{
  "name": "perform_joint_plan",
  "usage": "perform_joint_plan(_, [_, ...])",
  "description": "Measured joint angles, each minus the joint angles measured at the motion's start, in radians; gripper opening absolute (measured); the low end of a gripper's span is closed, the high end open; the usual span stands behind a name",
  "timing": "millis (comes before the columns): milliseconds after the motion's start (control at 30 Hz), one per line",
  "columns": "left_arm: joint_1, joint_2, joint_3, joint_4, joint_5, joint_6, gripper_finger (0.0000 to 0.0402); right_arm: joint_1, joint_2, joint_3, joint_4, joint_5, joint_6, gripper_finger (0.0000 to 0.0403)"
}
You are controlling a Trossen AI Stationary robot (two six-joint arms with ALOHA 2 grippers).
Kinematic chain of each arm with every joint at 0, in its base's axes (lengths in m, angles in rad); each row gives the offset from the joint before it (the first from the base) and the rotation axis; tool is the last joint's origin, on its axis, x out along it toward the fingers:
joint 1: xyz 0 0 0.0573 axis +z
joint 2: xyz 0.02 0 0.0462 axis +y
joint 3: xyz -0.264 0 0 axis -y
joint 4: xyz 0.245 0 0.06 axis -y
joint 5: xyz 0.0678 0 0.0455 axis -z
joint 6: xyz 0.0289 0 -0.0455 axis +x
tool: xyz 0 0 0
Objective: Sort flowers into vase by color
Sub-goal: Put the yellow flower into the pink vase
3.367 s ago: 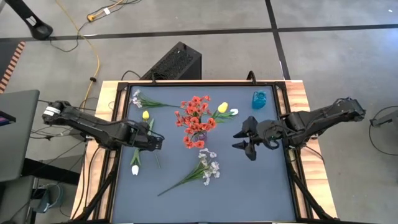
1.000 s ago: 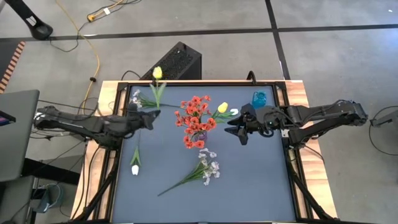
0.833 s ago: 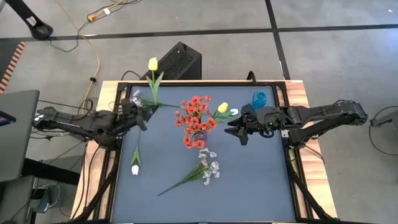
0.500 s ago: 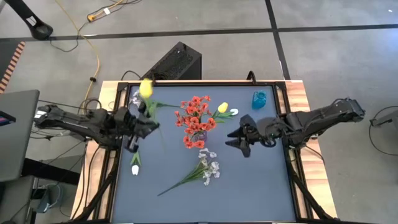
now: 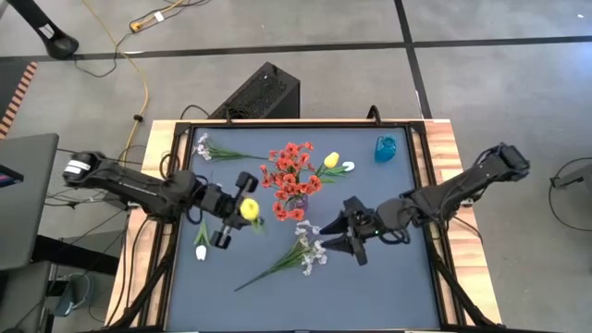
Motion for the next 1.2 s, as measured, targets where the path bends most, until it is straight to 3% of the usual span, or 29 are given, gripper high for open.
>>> perform_joint_plan(167, [0.0, 0.051, 0.06, -0.158, 0.018, 0.065, 0.0, 0.022, 0.034, 0.0, 0.073, 0.003, -0.041, 0.0239])
perform_joint_plan(333, [0.0, 0.073, 0.045, -0.168, 0.006, 0.104, 0.0, 0.053, 0.051, 0.0, 0.075, 0.003, -0.025, 0.0239])
perform_joint_plan(533, [0.001, -0.06, -0.034, -0.152, -0.037, 0.105, 0.0, 0.082, 0.074, 0.0, 0.079, 0.007, 0.043, 0.0239])
perform_joint_plan(633, [0.023, -0.164, -0.125, -0.136, -0.13, 0.103, 0.0, 0.1, 0.082, 0.0, 0.08, 0.007, 0.072, 0.0239])
perform_joint_plan(767, [0.045, -0.214, -0.258, 0.052, -0.367, -0.005, 0.0, 0.113, 0.091, 0.0, 0.079, 0.009, 0.079, 0.0239])
perform_joint_plan(867, [0.045, -0.186, -0.326, 0.205, -0.531, -0.056, 0.0, 0.108, 0.092, 0.0, 0.082, 0.012, 0.074, 0.0239])
perform_joint_plan(1033, [0.045, -0.113, -0.372, 0.419, -0.67, -0.022, 0.0, 0.079, 0.092, 0.0, 0.084, 0.016, 0.056, 0.0239])
perform_joint_plan(1200, [0.045, -0.052, -0.395, 0.438, -0.891, -0.085, 0.0, 0.044, 0.092, 0.0, 0.084, 0.008, 0.056, 0.0239])
